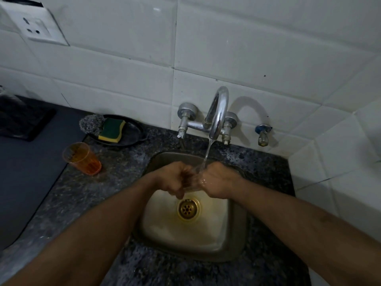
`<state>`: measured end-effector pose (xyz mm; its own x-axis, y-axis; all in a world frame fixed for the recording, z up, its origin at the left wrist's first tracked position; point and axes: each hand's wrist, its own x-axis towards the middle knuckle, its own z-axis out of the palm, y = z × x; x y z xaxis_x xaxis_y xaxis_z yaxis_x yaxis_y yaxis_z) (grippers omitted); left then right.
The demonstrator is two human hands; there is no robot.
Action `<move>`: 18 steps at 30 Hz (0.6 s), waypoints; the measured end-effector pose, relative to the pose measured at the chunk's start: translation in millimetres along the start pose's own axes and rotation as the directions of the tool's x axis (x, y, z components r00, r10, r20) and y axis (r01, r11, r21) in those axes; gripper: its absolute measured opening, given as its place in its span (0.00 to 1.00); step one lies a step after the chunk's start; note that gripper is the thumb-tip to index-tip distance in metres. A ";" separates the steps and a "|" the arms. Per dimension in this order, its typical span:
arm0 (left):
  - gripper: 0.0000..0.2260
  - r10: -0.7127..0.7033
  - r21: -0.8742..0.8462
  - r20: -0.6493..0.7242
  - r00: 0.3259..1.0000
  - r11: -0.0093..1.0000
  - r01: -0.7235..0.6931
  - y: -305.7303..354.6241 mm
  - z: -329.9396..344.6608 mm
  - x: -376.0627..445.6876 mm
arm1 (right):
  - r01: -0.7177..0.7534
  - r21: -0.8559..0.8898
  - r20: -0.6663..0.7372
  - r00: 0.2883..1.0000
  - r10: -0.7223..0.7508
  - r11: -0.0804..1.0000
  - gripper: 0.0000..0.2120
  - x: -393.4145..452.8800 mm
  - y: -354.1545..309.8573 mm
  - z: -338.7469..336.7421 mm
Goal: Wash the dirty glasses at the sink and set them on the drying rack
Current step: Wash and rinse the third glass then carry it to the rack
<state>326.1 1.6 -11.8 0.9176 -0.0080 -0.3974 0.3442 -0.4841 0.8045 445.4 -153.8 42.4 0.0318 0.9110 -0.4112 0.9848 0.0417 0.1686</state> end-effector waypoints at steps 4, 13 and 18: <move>0.25 0.067 0.095 -0.373 0.925 0.995 -0.034 -5.2 15.2 13.8 | -0.098 0.287 -0.063 0.991 0.121 0.953 0.08 1.7 1.6 5.5; 0.27 -0.057 -0.003 0.000 0.998 0.998 0.057 -25.8 18.9 13.3 | -0.006 -0.054 0.069 0.998 0.010 0.999 0.07 -10.0 -5.5 -8.4; 0.15 0.031 -0.036 -0.672 0.740 0.997 -0.074 -3.7 44.5 18.4 | -0.191 0.323 0.017 0.981 0.196 0.927 0.12 1.3 -8.2 -3.8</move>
<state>332.9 -35.7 -41.7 0.8230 0.5674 0.0274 0.2822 -0.4503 0.8471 436.7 -151.5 43.9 0.2268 0.8945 -0.3854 0.9620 -0.2676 -0.0550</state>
